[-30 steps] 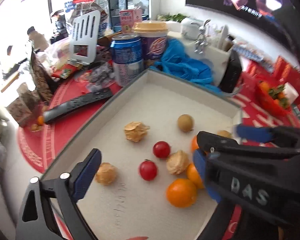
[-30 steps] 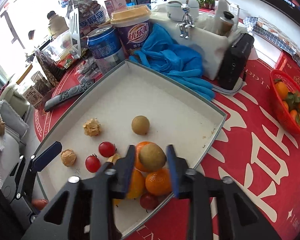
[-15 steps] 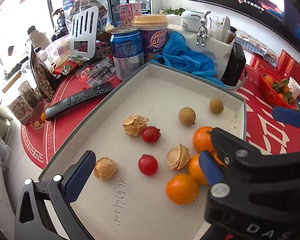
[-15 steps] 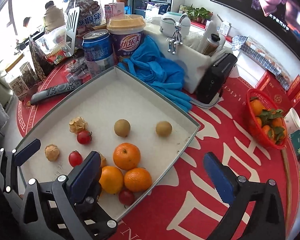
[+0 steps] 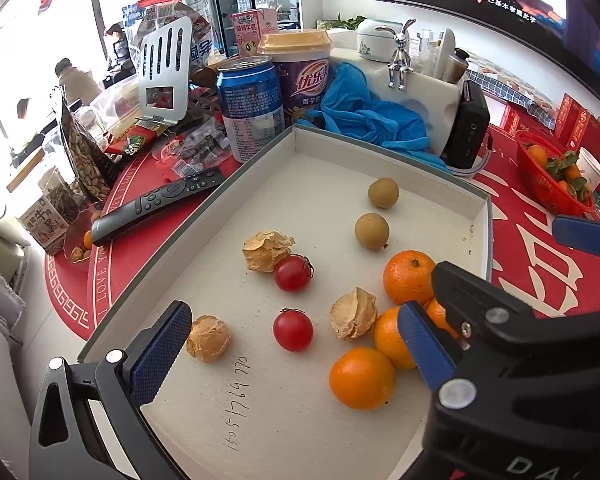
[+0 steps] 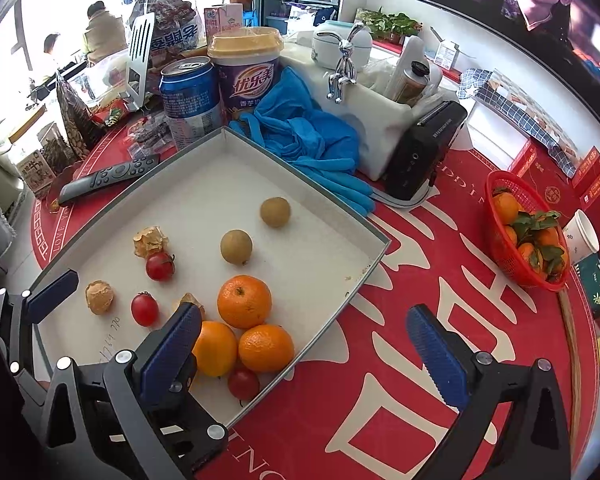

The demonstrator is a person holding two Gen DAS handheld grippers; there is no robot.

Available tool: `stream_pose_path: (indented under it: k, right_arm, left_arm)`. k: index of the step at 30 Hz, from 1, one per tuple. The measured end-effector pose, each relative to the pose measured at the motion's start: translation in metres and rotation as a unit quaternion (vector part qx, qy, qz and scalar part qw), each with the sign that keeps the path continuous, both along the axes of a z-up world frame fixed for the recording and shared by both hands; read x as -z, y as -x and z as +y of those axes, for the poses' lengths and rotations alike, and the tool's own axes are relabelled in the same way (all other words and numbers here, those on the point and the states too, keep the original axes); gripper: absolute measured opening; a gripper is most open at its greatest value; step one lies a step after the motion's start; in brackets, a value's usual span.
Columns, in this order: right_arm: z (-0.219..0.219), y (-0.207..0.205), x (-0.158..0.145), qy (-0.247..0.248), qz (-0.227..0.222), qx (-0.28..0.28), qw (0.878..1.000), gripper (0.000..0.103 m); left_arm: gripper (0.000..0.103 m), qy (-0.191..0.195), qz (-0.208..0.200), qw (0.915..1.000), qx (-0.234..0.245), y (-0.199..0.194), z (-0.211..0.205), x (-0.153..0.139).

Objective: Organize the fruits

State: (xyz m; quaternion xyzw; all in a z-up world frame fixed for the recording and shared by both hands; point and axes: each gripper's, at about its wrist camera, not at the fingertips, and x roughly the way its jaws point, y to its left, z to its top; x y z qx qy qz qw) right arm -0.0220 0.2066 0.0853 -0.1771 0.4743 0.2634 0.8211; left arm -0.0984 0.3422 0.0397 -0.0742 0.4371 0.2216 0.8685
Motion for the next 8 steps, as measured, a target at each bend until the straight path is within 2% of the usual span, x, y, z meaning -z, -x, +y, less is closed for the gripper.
stream_pose_path:
  k: [8]
  right_arm:
    - [-0.0064, 0.0023, -0.0019, -0.006, -0.004, 0.001, 1.0, 0.103]
  left_arm:
    - [0.103, -0.013, -0.013, 0.9998, 0.003, 0.0014, -0.0041, -0.0023]
